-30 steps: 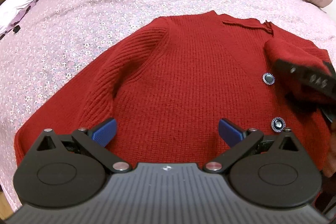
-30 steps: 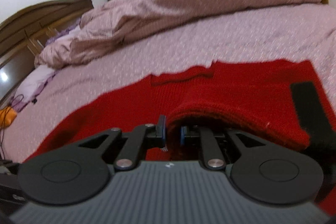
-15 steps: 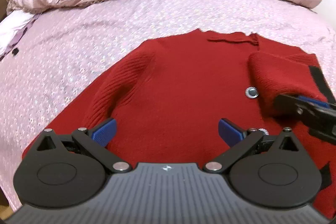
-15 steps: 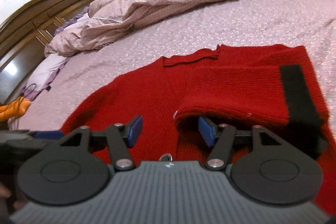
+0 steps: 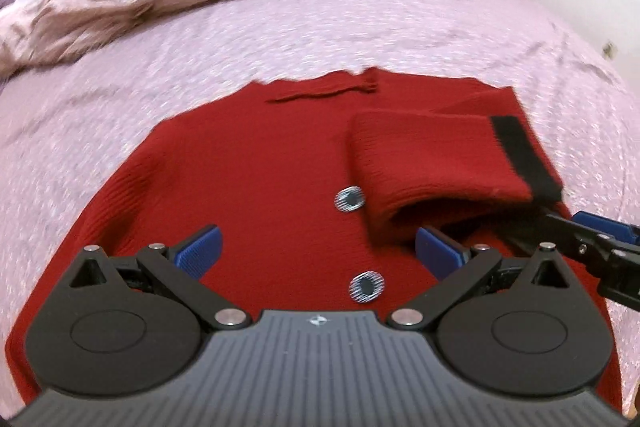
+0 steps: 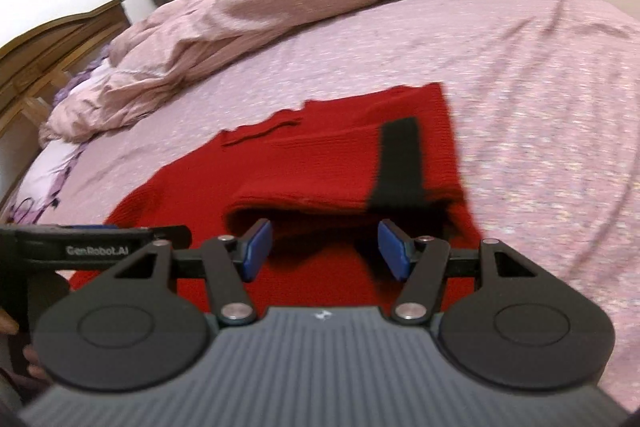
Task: Fold small clothes
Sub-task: 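Fold the held sleeve across the cardigan front, then open the right tool, then grasp the black cuff of the folded sleeve with the left tool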
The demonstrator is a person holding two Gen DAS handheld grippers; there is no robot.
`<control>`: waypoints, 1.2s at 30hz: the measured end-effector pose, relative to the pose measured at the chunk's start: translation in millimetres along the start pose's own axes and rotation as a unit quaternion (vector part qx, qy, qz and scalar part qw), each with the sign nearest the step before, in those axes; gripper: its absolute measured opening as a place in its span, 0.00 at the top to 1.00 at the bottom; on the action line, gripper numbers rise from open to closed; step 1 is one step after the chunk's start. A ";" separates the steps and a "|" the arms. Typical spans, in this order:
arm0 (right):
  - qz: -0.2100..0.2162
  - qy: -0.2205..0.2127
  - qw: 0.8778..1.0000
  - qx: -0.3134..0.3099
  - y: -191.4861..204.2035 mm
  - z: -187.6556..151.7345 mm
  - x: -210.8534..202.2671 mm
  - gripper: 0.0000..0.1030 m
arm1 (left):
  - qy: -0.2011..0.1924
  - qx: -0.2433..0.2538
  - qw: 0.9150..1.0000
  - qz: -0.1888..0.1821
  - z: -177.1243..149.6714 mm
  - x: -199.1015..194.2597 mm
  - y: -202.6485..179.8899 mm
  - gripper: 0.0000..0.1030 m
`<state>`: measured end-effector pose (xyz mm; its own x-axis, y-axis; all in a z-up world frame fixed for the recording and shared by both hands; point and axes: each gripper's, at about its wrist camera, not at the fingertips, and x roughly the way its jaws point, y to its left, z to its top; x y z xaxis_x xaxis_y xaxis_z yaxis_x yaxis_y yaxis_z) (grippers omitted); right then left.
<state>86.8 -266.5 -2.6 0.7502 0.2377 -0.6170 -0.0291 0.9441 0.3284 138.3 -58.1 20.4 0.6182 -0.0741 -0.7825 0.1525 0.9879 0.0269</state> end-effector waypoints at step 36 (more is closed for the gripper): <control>-0.040 0.004 0.990 0.135 -106.3 -3.8 -12.8 0.39 | -0.048 0.219 0.974 -0.014 -2.5 63.0 -153.4 0.00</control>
<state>77.7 -369.1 -32.4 0.7378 0.1684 -0.6537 0.2084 0.8642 0.4579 151.9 -214.0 -34.5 0.6750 -0.1343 -0.7255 0.4726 0.8338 0.2853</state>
